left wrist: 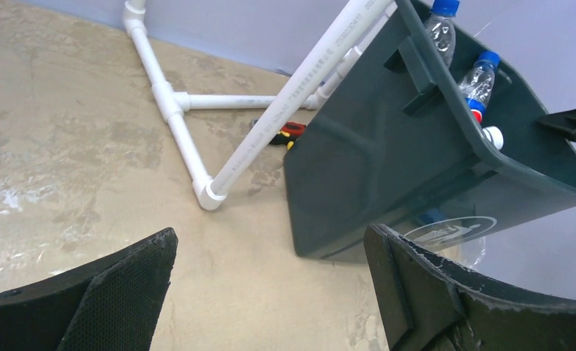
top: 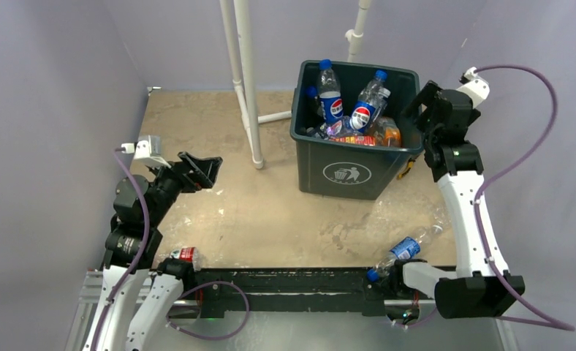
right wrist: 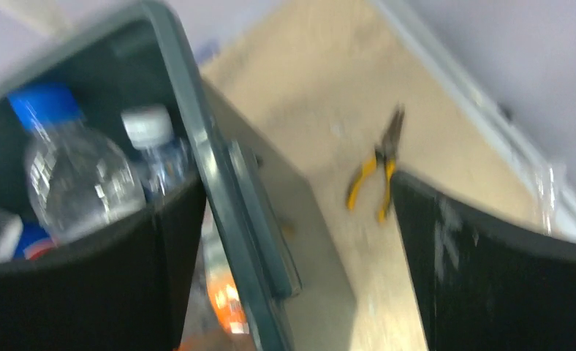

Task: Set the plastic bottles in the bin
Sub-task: Place the plastic bottle in the trash bin, then move the trash bin to the center of the board.

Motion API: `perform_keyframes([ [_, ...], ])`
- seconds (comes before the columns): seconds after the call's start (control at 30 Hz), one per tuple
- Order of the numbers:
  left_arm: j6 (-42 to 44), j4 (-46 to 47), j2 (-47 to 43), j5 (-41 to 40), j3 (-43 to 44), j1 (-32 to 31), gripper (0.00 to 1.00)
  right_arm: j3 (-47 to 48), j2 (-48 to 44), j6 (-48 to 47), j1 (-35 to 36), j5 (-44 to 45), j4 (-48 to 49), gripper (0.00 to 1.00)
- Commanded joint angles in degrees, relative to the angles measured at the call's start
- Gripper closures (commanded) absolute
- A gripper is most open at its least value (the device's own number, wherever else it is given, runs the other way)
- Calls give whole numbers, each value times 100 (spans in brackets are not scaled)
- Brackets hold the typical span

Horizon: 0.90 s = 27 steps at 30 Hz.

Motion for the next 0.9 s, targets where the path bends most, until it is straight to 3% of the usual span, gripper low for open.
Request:
perform_keyframes([
  [0.0,198,-173,-137,-163,118,-16,1,-352,-200,153,-103,-1051,310,7],
  [0.17,40,88,-80,26,-67,-16,1,-693,-330,186,-108,-1763,655,29],
  [0.3,-80,234,44,145,-215,-16,1,-793,-367,240,-103,-2252,790,54],
  [0.6,-228,505,290,319,-252,-16,1,-455,-578,394,-51,-2352,409,100],
  [0.87,-231,514,608,428,206,-16,1,65,-1079,320,197,-2251,-380,100],
])
